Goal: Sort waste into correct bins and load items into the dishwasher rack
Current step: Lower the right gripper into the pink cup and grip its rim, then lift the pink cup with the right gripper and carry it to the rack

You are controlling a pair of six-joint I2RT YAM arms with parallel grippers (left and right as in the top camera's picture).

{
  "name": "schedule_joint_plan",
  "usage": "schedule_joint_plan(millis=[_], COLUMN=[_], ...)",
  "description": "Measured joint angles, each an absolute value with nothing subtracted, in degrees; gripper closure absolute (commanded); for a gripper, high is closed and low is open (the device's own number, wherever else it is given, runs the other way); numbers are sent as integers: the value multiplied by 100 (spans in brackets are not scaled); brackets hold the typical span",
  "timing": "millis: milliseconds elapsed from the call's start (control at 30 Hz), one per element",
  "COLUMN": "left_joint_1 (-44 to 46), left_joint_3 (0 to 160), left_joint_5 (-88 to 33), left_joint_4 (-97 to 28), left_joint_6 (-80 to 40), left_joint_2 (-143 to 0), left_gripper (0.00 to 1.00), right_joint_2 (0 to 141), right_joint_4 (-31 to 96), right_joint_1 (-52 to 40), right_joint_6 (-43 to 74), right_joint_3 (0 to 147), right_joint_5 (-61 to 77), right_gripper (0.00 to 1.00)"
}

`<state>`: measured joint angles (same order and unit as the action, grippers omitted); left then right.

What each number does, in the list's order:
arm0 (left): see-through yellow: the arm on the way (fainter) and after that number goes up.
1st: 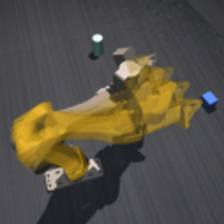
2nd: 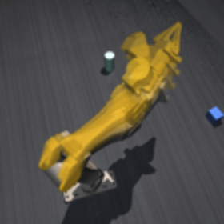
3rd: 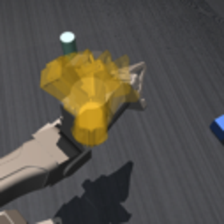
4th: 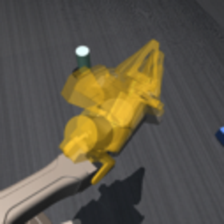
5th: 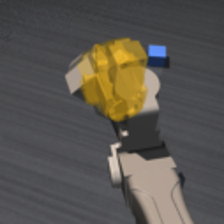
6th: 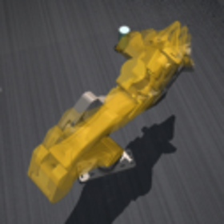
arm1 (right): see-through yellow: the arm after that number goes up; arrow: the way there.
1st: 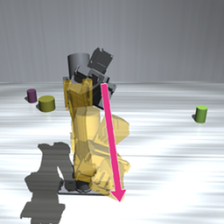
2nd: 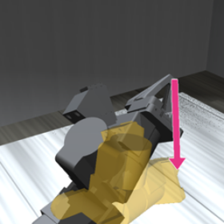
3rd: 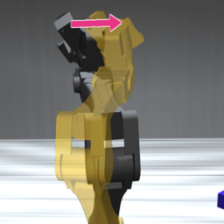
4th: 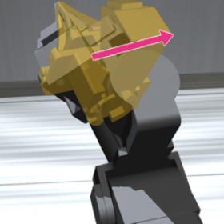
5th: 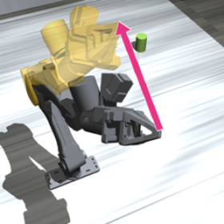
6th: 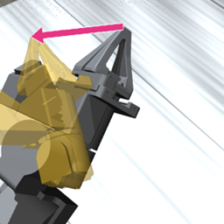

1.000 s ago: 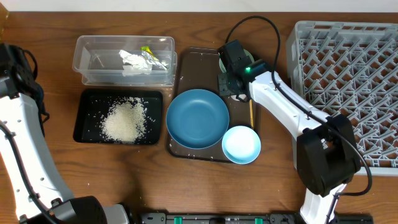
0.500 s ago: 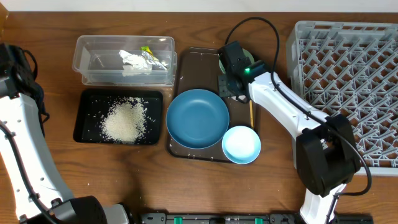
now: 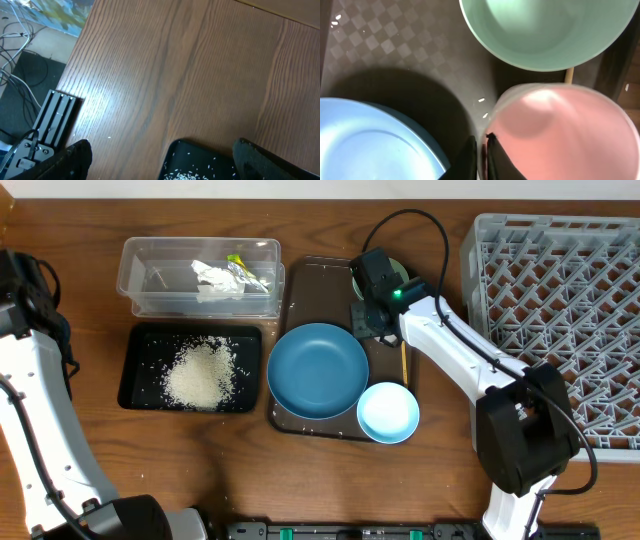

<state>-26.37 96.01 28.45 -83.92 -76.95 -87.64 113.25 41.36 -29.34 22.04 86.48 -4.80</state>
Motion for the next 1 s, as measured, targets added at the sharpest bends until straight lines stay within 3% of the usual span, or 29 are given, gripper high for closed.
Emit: schedule_joint_plan(millis=[733,1000], left_joint_1=[-2637,-2637], left_joint_3=[9601,9601], left_joint_5=[2845,2845], left_joint_4=[-8392,-8392], left_joint_6=[-7695,-7695], left_joint_2=[-8764,-8764], left_gripper=[8,8], right_joint_2=[10783,9714], right_joint_4=[4427,4318], right_joint_1=[-2899,-1907], right_joint_6=[2189,2047], right_joint_3=[8772,8840], right_joint_5=[-491,-102], right_gripper=[98,99])
